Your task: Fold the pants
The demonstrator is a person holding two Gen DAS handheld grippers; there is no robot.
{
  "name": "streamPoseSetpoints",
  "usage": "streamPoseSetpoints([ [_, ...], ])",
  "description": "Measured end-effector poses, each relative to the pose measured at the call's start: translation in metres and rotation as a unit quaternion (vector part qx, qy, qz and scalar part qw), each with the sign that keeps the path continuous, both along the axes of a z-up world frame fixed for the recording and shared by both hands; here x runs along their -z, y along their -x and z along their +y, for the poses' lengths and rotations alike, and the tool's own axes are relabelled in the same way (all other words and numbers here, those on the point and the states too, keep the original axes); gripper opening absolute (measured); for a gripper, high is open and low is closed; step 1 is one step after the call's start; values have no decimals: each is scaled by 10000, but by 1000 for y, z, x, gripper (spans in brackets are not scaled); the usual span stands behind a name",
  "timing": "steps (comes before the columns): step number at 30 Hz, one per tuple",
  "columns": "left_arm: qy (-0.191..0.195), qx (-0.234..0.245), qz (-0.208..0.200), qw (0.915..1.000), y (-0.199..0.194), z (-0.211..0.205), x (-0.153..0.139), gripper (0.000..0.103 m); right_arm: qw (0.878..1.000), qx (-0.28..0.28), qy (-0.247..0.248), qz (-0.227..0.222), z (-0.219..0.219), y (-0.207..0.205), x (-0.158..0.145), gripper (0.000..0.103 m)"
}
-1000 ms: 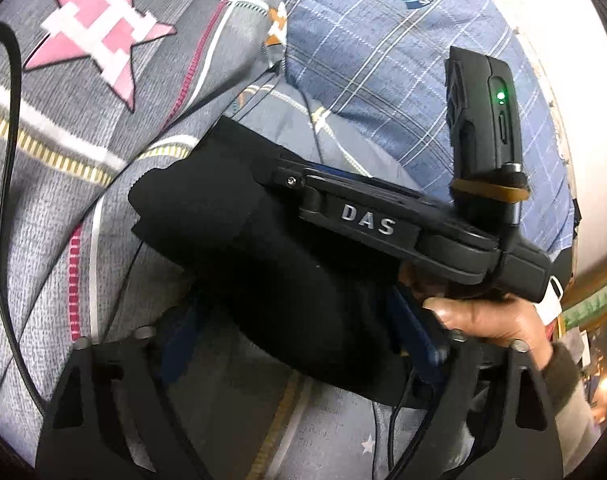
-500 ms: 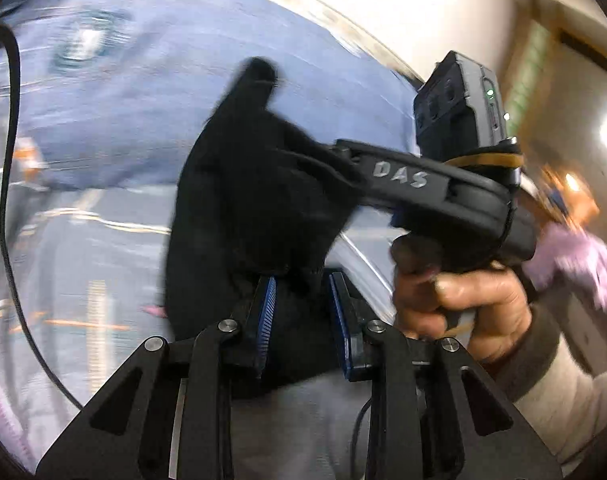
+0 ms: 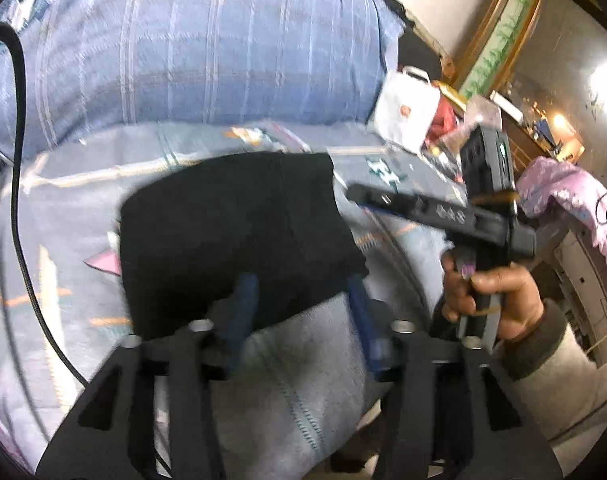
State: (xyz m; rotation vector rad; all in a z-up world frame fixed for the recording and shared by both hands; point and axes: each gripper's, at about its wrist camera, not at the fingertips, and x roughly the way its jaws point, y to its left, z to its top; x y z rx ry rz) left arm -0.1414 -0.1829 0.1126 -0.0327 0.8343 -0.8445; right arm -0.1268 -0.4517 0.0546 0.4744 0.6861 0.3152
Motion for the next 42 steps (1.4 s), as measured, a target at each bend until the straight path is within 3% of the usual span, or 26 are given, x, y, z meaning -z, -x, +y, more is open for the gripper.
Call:
streamPoseSetpoints([
  [3,52,-304,-124,9994,-28,12,2,57,9994,-151,-285,-134,1,3,-7,47],
  [6,38,-809,21,9967,-54,27,14,57,9985,-344,-401,-144,14,-3,-5,48],
  [10,-154,-1181,477,9917,-75,34,45,57,9980,-417,-204,426,34,-30,22,49],
  [11,-149,-1230,585,9906,-77,35,50,57,9978,-342,-264,498,37,-34,27,45],
  [13,-166,-1416,554,9882,-76,37,51,57,9978,-474,-307,350,44,-33,22,16],
  [14,-186,-1415,476,9886,-75,37,47,57,9981,-574,-115,170,49,-28,11,13],
  [18,38,-1280,187,9916,-66,31,22,58,9964,-699,-130,-463,39,-8,-33,5],
  [20,58,-1222,63,9925,-64,23,15,60,9968,-591,38,-541,29,0,-44,4],
  [22,-72,-1129,89,9935,-64,10,20,60,9979,-361,234,-474,20,6,-41,1],
  [24,-243,-1040,290,9939,-66,-2,35,60,9989,-198,416,-127,13,4,-22,1],
  [26,-362,-1113,332,9926,-65,-7,46,60,9996,-29,285,67,8,6,-7,1],
  [27,-326,-1120,298,9927,-64,-6,46,60,10000,-32,74,51,7,6,-5,6],
  [29,-251,-1128,316,9928,-64,-3,44,60,9991,-112,-404,-52,4,8,-3,37],
  [30,-229,-1129,354,9927,-65,-2,44,60,9988,-137,-463,-87,5,9,-3,58],
  [34,-183,-1171,440,9920,-65,3,45,60,9994,-328,-114,57,28,-11,2,60],
  [37,-136,-1277,468,9906,-63,12,42,60,9983,-428,-200,330,37,-31,20,60],
  [38,-121,-1317,454,9902,-62,16,40,60,9981,-413,-226,391,38,-35,25,58],
  [39,-122,-1377,420,9895,-61,21,38,60,9982,-347,-332,362,38,-37,29,44],
  [40,-146,-1414,412,9890,-61,23,37,60,9974,-348,-515,374,38,-39,31,24],
  [42,-173,-1467,436,9881,-63,27,35,60,9949,-457,-866,232,38,-37,24,13],
])
